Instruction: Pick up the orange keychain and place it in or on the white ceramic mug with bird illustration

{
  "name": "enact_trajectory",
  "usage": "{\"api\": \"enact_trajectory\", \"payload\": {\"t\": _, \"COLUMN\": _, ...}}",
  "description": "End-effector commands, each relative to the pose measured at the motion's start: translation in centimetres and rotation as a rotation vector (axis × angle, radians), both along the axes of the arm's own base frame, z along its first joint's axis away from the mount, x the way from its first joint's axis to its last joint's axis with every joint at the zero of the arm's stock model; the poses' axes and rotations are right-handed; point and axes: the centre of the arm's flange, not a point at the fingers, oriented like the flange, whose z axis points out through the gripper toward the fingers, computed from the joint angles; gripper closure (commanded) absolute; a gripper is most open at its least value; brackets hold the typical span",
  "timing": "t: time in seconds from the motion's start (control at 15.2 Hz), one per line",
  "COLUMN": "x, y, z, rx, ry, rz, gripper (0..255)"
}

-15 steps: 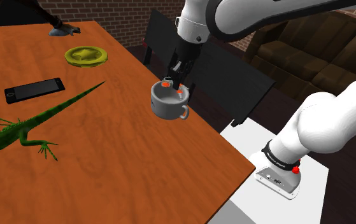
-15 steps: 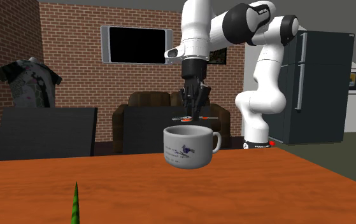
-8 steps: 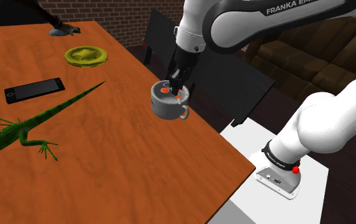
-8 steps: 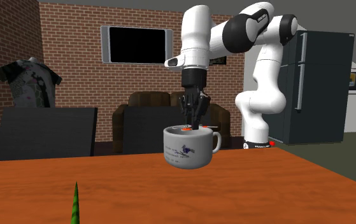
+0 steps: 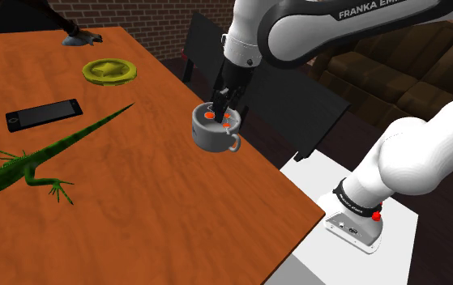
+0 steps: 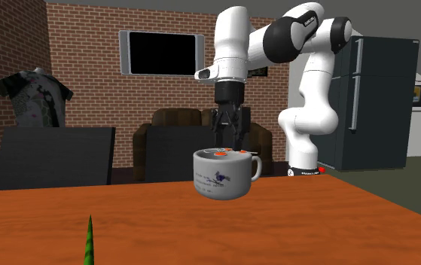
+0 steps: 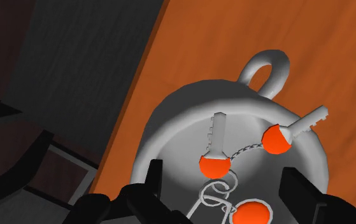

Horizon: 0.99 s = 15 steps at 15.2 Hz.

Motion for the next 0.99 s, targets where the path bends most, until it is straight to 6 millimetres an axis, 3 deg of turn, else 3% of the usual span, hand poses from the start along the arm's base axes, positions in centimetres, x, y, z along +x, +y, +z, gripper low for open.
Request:
{"api": "enact_trajectory", "payload": {"t": 0.0, "x": 0.0, "y": 0.0, "z": 0.0, "rx": 0.000, "ry": 0.000, "rz": 0.000, "gripper": 0}}
{"api": "enact_trajectory", "payload": {"t": 0.13, "x": 0.0, "y": 0.0, "z": 0.0, "rx": 0.000, "ry": 0.000, "rz": 0.000, "gripper": 0}}
{"api": "enact_trajectory", "payload": {"t": 0.4, "x": -0.3, "y": -0.3, "z": 5.0, "rx": 0.000, "ry": 0.000, "rz": 0.000, "gripper": 0}}
{"api": "enact_trajectory", "payload": {"t": 0.92, "x": -0.3, "y": -0.3, "z": 5.0, "rx": 0.000, "ry": 0.000, "rz": 0.000, "gripper": 0}}
